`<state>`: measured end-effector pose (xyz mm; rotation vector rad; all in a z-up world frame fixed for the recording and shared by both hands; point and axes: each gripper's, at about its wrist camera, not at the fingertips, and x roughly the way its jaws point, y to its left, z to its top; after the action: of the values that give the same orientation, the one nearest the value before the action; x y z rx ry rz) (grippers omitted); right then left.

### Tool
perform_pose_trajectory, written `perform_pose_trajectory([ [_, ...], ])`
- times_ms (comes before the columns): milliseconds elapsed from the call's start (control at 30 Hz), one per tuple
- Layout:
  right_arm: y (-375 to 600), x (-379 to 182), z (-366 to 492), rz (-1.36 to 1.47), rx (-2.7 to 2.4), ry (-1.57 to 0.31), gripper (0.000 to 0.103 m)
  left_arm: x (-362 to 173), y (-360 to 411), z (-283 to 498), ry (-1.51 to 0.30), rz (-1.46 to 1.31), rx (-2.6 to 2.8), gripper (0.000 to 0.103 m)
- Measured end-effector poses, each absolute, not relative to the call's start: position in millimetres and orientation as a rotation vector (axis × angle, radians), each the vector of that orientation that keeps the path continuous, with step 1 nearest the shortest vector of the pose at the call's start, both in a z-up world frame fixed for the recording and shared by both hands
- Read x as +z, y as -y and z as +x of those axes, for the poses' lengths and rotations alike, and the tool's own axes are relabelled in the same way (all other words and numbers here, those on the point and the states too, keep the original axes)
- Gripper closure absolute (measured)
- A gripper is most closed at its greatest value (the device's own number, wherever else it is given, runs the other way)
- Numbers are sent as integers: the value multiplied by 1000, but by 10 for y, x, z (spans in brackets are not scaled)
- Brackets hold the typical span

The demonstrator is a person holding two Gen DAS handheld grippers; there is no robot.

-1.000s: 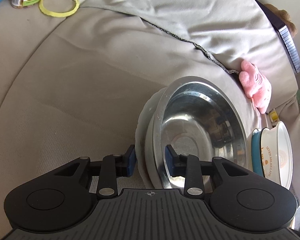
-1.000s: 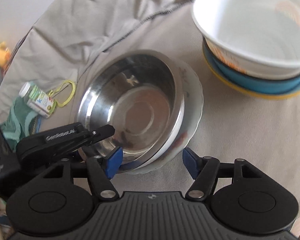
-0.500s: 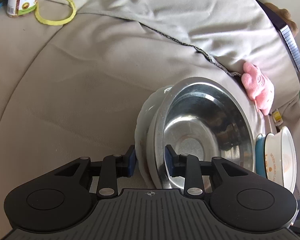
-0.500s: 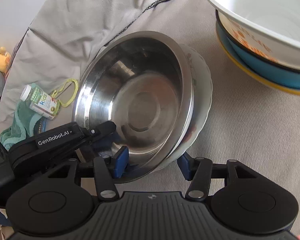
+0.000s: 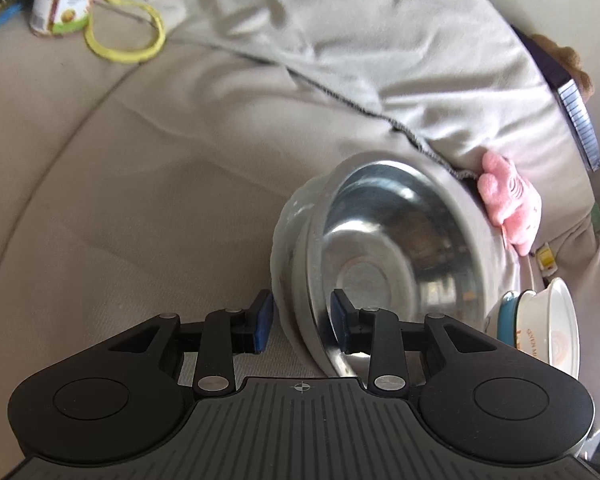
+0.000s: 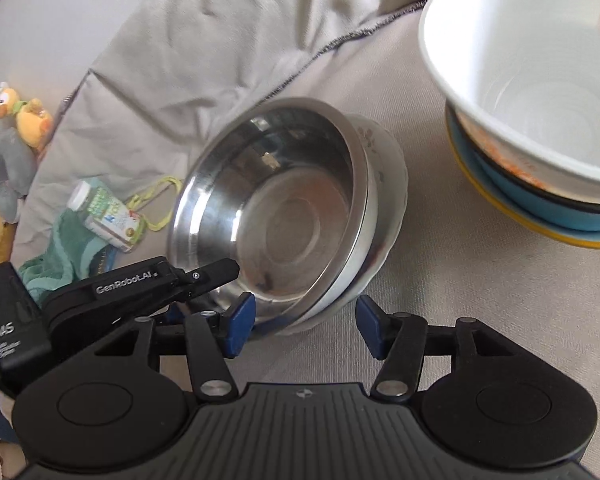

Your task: Organize plates and bowls

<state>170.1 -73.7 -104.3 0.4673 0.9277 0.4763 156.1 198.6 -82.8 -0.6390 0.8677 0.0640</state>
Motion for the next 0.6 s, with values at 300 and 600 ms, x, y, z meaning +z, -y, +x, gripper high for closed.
perform_pose_trajectory([
  [300,1219,-991,1166,293,563,-883,47,-193,-1494,1181,-698,-543,97,70],
  [600,2099,-960,1074,272,479,-823,47,-51,-404,1378,-788,-458,-127,70],
])
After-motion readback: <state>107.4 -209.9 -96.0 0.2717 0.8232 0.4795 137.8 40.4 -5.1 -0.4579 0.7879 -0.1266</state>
